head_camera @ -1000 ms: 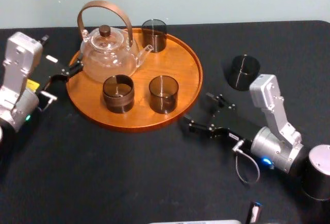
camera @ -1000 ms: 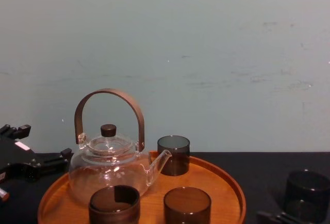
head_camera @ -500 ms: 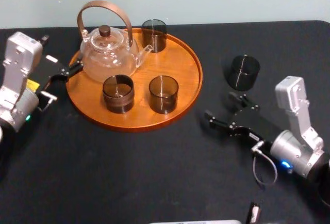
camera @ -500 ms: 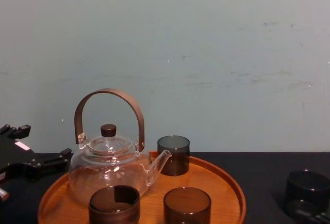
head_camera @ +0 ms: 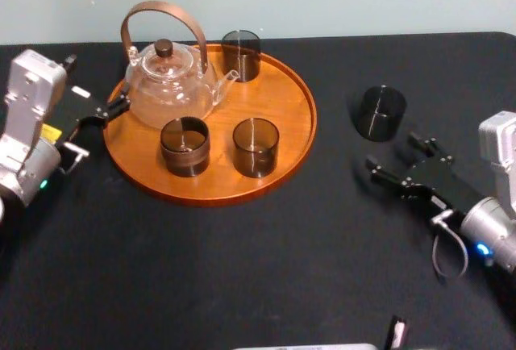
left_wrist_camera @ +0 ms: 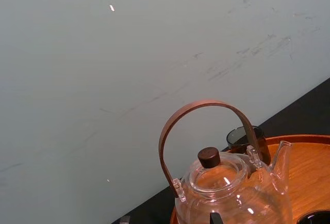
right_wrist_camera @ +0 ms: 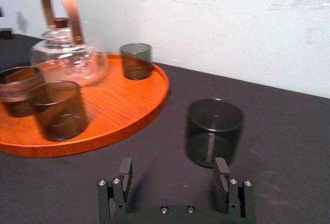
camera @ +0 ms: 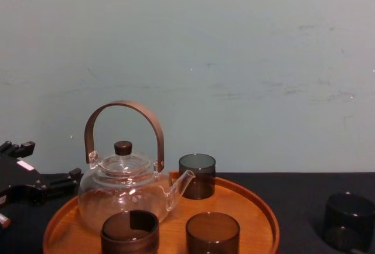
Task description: Pick up the glass from the table and place it on the tray.
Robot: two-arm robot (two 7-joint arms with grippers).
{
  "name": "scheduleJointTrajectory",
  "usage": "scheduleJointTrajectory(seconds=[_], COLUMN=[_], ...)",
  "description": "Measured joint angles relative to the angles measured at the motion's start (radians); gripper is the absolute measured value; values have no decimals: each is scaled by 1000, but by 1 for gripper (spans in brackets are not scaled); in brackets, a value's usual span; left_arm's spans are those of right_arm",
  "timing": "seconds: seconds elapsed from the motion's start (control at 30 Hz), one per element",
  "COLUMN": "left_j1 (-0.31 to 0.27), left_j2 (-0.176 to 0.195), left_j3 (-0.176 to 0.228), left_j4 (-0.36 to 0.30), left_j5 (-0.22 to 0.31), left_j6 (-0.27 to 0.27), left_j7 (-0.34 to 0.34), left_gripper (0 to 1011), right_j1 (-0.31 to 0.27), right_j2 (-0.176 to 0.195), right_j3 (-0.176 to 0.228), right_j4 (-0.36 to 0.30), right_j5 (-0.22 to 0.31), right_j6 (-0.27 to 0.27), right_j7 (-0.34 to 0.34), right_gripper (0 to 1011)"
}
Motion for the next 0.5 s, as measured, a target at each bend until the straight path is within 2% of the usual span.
scheduleJointTrajectory(seconds=[0.23,0.33,0.5], left_j1=[0,0,0], left_j2=[0,0,0], left_j3=[0,0,0], left_j4=[0,0,0], left_j5=[0,0,0], left_j6=[0,0,0], left_j7=[0,0,0], left_gripper=[1001,1001,1001], right_j1=[13,37,78], right_j2=[-6,-13,-23], right_j3=[38,54,58], right_j4=[32,65,110], right_j5=[-11,-14,-17], right_j6=[2,1,-3], right_j7=[-19,-17,4], right_gripper=[1002,1002,1003])
